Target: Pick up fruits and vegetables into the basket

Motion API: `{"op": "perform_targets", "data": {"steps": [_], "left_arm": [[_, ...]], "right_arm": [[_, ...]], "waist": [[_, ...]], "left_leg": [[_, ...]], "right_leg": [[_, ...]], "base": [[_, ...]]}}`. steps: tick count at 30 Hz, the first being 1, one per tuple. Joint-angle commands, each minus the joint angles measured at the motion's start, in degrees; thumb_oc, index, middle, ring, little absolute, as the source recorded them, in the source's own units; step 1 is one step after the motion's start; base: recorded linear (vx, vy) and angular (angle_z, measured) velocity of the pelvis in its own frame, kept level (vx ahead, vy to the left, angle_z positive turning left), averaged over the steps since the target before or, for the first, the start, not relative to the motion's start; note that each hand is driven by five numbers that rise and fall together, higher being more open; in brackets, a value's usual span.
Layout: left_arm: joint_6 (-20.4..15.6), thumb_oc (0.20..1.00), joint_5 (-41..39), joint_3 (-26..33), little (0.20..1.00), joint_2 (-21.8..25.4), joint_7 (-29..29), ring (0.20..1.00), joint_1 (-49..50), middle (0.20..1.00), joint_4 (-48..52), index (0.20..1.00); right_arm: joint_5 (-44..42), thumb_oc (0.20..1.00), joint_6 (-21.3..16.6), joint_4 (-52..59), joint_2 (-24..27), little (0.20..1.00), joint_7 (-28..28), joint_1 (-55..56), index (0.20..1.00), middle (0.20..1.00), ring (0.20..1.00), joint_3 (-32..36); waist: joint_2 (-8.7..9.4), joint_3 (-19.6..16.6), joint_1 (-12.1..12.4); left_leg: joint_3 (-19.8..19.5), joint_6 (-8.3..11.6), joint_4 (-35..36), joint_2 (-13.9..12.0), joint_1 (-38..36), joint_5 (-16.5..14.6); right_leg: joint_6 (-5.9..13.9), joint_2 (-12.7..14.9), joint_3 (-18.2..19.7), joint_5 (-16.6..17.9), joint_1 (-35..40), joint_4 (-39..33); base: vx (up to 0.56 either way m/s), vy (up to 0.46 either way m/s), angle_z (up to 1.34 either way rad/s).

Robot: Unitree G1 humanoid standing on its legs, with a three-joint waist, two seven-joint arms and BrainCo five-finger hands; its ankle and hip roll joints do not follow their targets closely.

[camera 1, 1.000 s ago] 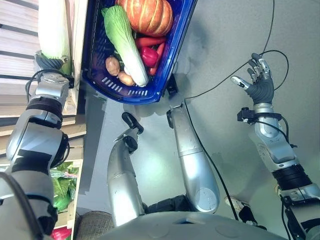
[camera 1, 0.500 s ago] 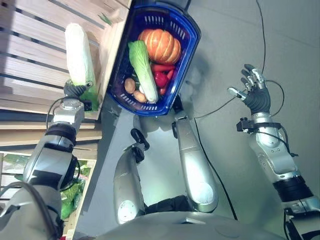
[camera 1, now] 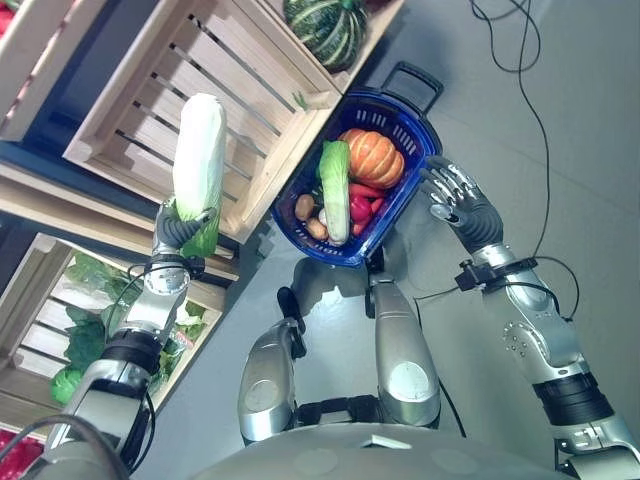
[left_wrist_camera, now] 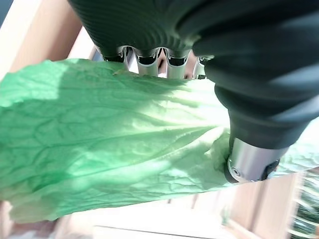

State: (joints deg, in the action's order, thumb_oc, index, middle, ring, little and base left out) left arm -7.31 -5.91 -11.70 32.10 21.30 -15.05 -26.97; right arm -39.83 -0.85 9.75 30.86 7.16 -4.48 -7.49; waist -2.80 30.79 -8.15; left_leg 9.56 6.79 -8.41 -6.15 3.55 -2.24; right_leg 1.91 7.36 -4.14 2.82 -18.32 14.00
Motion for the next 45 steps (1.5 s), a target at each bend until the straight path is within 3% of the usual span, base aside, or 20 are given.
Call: {"op": "perform_targets", "data": {"steps": [1, 7, 11, 17, 22, 31, 45], "left_arm": [[-4.3, 0.2, 6.2, 1.3, 0.2, 3.3, -2.1, 0.2, 2.9, 0.2, 5.0, 0.2], [-5.1, 0.2, 10.5, -0.1, 0.2, 3.1, -6.3, 0.2, 5.4, 0.2, 10.0, 0.2], [-6.6, 0.2, 18.4, -2.9, 0.2, 2.4, -7.6, 0.2, 6.5, 0.2, 14.2, 0.2], [-6.9, 0.2, 21.3, -6.7, 0.2, 2.0, -8.5, 0.2, 6.2, 0.2, 16.5, 0.2], [-4.7, 0.2, 22.9, -10.3, 0.2, 1.0, -8.7, 0.2, 5.9, 0.2, 17.8, 0.2], [-3.1, 0.2, 26.1, -14.7, 0.2, 0.7, -6.1, 0.2, 4.7, 0.2, 18.6, 0.2], [-0.8, 0.2, 28.7, -18.6, 0.2, 0.0, -4.2, 0.2, 2.0, 0.2, 21.3, 0.2]], "right_arm": [[-6.0, 1.0, 2.5, 4.4, -3.2, 1.0, 2.5, 2.6, 1.0, 1.0, 1.0, -1.3], [-8.9, 1.0, 4.6, 4.6, -5.2, 1.0, 1.3, 2.1, 1.0, 1.0, 1.0, -4.3], [-13.3, 1.0, 7.0, 3.5, -7.6, 1.0, -1.8, 0.4, 1.0, 1.0, 1.0, -8.2], [-16.3, 1.0, 6.0, 2.6, -8.9, 1.0, -6.7, -1.3, 1.0, 1.0, 1.0, -12.3], [-15.1, 1.0, 3.7, 1.9, -9.0, 1.0, -11.5, -3.1, 1.0, 1.0, 1.0, -14.3], [-16.3, 1.0, 4.2, 0.4, -9.1, 1.0, -17.4, -5.7, 1.0, 1.0, 1.0, -16.7], [-18.2, 1.0, 5.9, -1.6, -11.2, 1.0, -20.4, -8.2, 1.0, 1.0, 1.0, -20.1]], "waist": [[1.44, -11.8, 1.4], [1.47, -15.2, 3.3], [1.78, -18.4, 5.3], [2.64, -19.9, 6.6], [3.23, -20.7, 7.1], [4.09, -21.2, 7.5], [4.48, -21.6, 8.2]], "left_leg": [[-0.5, -3.86, -0.1, 3.0, 3.2, -1.2], [-1.3, -3.88, 1.6, 2.8, -0.2, -1.1], [-2.0, -3.83, 2.5, 2.3, -3.4, -1.7], [-2.2, -3.72, 3.5, 1.7, -5.8, -2.3], [-2.2, -3.69, 3.9, 1.5, -6.9, -2.8], [-1.8, -3.57, 4.3, 1.2, -7.8, -3.4], [-1.9, -3.25, 5.5, 0.9, -8.8, -3.5]], "right_leg": [[4.78, 3.0, 0.6, -5.8, 8.2, -3.6], [5.35, 3.3, -0.3, -5.5, 12.2, -5.4], [5.87, 3.4, -1.4, -5.6, 16.2, -6.6], [6.64, 3.7, -2.1, -5.4, 18.9, -8.2], [7.12, 3.9, -2.1, -4.9, 19.9, -9.0], [7.74, 4.1, -2.4, -4.7, 20.7, -9.9], [8.35, 4.7, -3.4, -4.6, 21.6, -10.7]], "base": [[0.11, -0.078, 0.07], [0.1, -0.065, 0.08], [0.13, -0.078, 0.16], [0.05, -0.056, 0.04], [0.02, -0.023, 0.04], [0.0, 0.0, 0.0], [0.0, -0.001, 0.01]]}}
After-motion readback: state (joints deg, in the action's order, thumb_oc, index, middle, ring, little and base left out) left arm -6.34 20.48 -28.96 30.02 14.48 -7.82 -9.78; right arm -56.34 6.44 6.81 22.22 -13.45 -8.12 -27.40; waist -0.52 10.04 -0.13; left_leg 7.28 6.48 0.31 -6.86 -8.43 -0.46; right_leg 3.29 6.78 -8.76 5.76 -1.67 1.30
